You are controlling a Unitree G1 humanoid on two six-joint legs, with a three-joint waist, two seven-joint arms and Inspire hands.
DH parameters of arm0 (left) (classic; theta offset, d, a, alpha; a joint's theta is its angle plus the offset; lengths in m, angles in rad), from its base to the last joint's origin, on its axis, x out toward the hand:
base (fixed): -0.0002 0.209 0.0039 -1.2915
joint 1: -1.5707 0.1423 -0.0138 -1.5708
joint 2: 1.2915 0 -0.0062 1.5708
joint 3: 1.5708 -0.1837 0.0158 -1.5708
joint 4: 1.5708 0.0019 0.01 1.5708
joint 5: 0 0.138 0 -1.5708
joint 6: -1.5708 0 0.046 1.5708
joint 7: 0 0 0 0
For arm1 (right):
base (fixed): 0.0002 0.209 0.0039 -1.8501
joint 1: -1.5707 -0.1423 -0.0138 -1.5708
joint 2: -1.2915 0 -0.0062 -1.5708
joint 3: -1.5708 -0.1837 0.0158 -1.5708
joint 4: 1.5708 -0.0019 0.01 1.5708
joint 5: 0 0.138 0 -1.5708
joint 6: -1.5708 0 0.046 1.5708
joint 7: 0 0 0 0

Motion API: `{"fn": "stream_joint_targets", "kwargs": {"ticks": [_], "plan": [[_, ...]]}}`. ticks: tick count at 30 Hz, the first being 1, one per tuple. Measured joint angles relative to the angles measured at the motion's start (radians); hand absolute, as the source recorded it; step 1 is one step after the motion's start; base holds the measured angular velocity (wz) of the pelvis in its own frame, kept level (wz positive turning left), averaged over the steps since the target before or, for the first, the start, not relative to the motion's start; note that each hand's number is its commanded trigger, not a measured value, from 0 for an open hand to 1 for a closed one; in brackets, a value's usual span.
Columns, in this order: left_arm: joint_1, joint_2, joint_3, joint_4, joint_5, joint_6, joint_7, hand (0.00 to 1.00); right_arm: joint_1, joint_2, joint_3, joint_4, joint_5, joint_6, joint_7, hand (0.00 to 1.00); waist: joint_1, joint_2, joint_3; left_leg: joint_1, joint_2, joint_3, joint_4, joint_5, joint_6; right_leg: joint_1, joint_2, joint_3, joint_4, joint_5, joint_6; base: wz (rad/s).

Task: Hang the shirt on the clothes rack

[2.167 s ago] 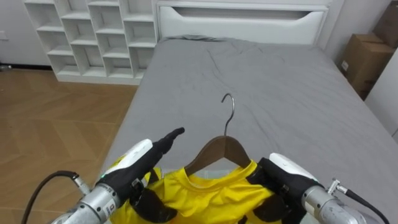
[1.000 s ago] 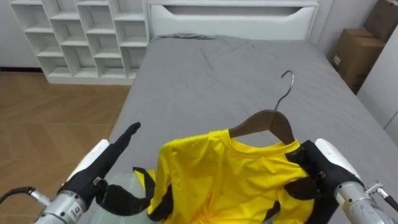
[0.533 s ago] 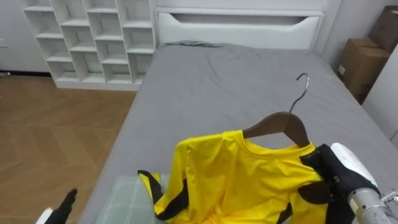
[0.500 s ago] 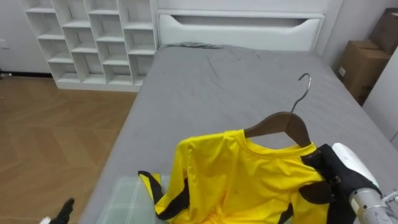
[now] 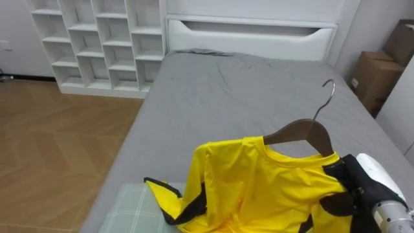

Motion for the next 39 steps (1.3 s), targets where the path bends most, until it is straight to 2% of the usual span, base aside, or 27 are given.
{"fn": "stream_joint_targets", "kwargs": {"ticks": [4,9,11,13,17,24,32,35,37,39], "plan": [[0.025,-0.004,0.000,0.040,0.000,0.001,0.007,0.00,0.002,0.009,0.000,-0.049,-0.010,0.014,0.002,1.00,0.001,-0.007,0.0033,-0.012,0.000,0.002,-0.003,-0.001,0.001,-0.015,0.000,0.001,0.003,0.000,0.000,-0.01],[0.020,-0.014,0.000,0.145,0.000,0.001,0.010,0.00,0.005,0.028,0.000,-0.127,-0.056,0.017,0.003,1.00,0.019,-0.037,0.0008,-0.014,0.000,0.003,0.000,-0.001,0.001,-0.016,0.001,0.000,-0.001,-0.001,0.001,0.00],[0.024,-0.017,-0.006,0.159,-0.013,0.007,0.010,0.00,0.005,0.037,0.000,-0.145,-0.065,0.017,0.003,1.00,0.022,-0.047,0.0044,-0.014,-0.001,0.003,0.000,-0.001,0.001,-0.015,0.001,0.002,-0.002,-0.001,0.001,0.00],[0.024,-0.019,-0.006,0.171,-0.020,0.016,0.010,0.00,0.005,0.052,0.000,-0.157,-0.064,0.018,0.003,1.00,0.025,-0.053,0.0042,-0.014,-0.001,0.002,-0.001,-0.001,0.001,-0.015,0.001,0.003,-0.002,-0.001,0.002,0.00],[0.027,-0.024,-0.009,0.171,-0.021,0.037,0.015,0.00,0.005,0.068,0.008,-0.197,-0.063,0.026,0.020,1.00,0.024,-0.054,0.0053,-0.014,-0.001,0.000,-0.006,-0.001,0.002,-0.015,0.000,0.001,0.000,-0.003,0.003,0.02],[0.002,-0.027,-0.049,0.171,-0.039,0.037,0.052,0.00,0.015,0.082,0.018,-0.250,-0.062,0.047,0.092,1.00,0.014,-0.056,0.0072,-0.013,0.000,0.001,-0.007,-0.001,0.002,-0.016,0.001,0.002,0.001,-0.003,0.003,0.00],[-0.005,-0.027,-0.065,0.172,-0.040,0.037,0.064,0.00,0.016,0.084,0.019,-0.262,-0.043,0.047,0.101,1.00,-0.006,-0.056,0.0095,-0.010,0.001,0.004,-0.008,-0.002,0.002,-0.013,0.002,0.004,-0.003,-0.004,0.004,0.00],[0.002,-0.027,-0.069,0.173,-0.080,0.037,0.068,0.00,0.021,0.086,0.018,-0.268,-0.043,0.048,0.101,1.00,-0.017,-0.059,0.0092,-0.007,0.002,0.005,-0.006,-0.002,0.001,-0.013,0.003,0.003,0.004,-0.010,0.003,0.00],[0.004,-0.028,-0.069,0.172,-0.082,0.038,0.069,0.00,0.033,0.087,0.018,-0.274,-0.045,0.050,0.101,1.00,-0.019,-0.062,0.0080,-0.007,0.005,0.013,0.004,-0.005,-0.003,-0.013,0.003,0.003,0.010,-0.015,0.000,-0.04],[0.012,-0.027,-0.069,0.175,-0.099,0.037,0.070,0.00,0.069,0.087,0.018,-0.309,-0.061,0.049,0.101,1.00,-0.021,-0.061,0.0105,-0.010,0.015,0.037,0.043,-0.025,-0.010,-0.012,0.004,0.007,0.034,-0.033,-0.006,-0.11]]}}
